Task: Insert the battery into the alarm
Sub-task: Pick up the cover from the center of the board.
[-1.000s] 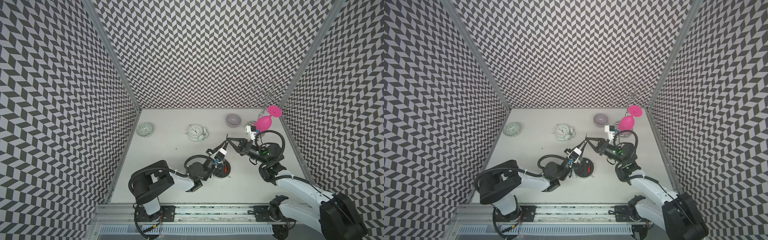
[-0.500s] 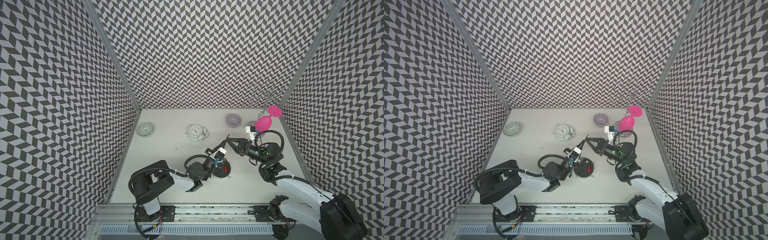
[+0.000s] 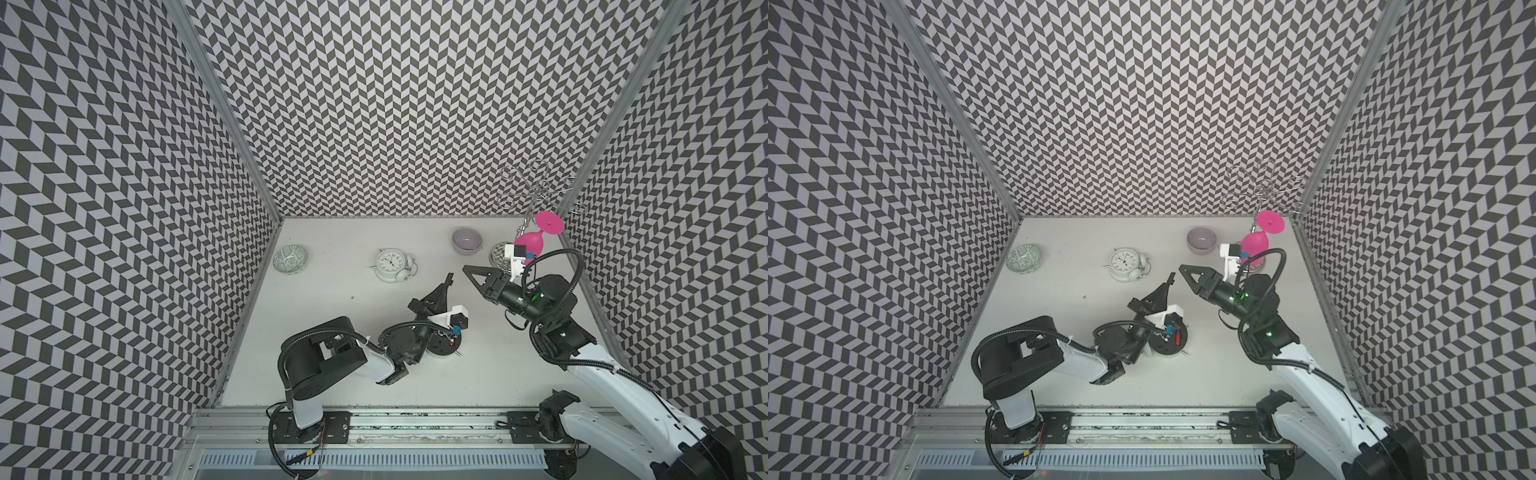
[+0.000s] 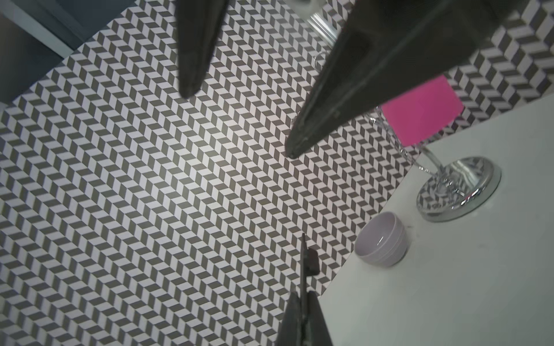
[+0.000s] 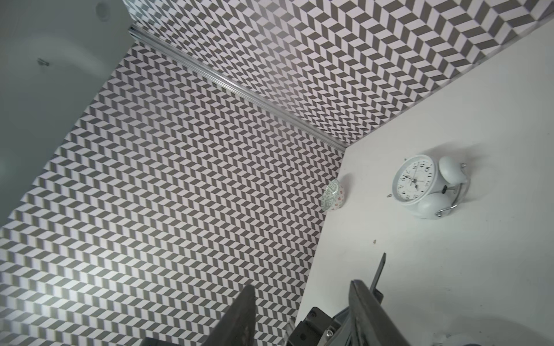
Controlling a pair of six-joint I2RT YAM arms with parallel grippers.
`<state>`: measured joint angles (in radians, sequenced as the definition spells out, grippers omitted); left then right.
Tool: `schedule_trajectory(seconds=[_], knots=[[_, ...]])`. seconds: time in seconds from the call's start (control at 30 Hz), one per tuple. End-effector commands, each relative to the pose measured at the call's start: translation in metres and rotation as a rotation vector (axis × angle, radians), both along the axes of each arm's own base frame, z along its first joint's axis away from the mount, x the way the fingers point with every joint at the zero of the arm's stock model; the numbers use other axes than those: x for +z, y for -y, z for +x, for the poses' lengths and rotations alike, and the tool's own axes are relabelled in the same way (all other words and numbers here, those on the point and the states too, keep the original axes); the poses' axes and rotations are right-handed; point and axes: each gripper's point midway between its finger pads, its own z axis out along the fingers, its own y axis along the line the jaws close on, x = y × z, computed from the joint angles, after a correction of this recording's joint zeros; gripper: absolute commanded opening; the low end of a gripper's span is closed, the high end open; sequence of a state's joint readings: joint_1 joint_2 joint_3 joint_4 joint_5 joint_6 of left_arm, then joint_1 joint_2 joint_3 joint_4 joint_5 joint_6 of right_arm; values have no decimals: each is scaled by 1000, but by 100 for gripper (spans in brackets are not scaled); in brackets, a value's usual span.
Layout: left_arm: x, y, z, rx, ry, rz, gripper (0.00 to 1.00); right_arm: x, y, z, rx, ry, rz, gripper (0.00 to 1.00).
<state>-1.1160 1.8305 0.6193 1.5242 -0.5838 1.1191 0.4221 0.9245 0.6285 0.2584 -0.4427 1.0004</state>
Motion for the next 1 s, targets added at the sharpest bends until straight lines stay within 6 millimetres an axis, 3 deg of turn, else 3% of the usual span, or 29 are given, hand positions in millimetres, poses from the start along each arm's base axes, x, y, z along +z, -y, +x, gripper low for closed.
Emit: schedule_trajectory(seconds=[0.0, 0.2, 0.43, 0.97], knots=[[66, -31, -9, 138, 205, -155, 0, -11, 9, 11, -70, -36, -99, 49], [63, -29, 0, 253, 216, -66, 0, -31, 6, 17, -60, -103, -169, 45], [62, -28, 2, 270, 209, -65, 0, -27, -11, 17, 38, -74, -143, 40], [63, -24, -4, 235, 212, -81, 0, -30, -29, 21, 127, -78, -106, 24]])
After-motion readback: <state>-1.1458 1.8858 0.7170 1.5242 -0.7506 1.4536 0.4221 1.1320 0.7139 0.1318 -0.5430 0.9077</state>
